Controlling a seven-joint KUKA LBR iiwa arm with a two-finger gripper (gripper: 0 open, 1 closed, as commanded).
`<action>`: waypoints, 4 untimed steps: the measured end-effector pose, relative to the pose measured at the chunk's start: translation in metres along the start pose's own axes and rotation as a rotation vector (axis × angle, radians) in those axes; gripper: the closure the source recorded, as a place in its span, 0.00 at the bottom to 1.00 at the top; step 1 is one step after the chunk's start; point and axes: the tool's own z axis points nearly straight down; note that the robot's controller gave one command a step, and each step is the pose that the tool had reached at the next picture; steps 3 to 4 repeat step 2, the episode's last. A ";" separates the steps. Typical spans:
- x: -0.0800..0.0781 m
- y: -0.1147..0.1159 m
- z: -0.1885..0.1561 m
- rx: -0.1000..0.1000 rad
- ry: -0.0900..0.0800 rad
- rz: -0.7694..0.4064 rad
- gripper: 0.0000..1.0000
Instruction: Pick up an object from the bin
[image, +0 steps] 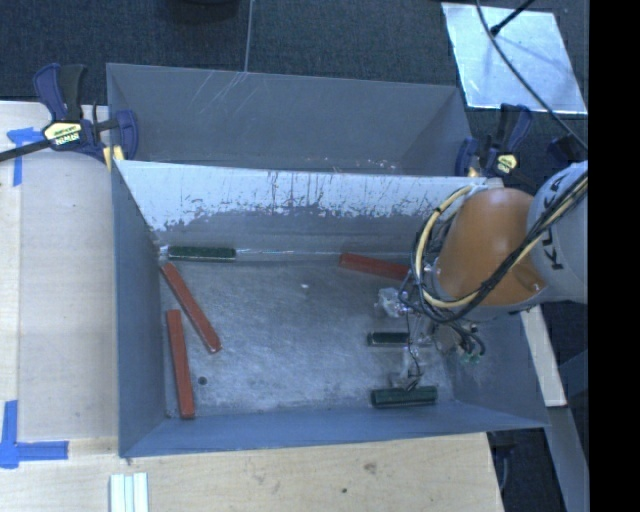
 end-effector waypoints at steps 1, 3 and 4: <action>-0.003 0.000 -0.001 0.001 -0.006 -0.001 1.00; 0.008 -0.002 -0.175 0.004 -0.014 -0.026 1.00; 0.008 -0.002 -0.175 0.004 -0.014 -0.026 1.00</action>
Offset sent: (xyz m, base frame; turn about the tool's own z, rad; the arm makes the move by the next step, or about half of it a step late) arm 0.0000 0.0000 0.0000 0.0000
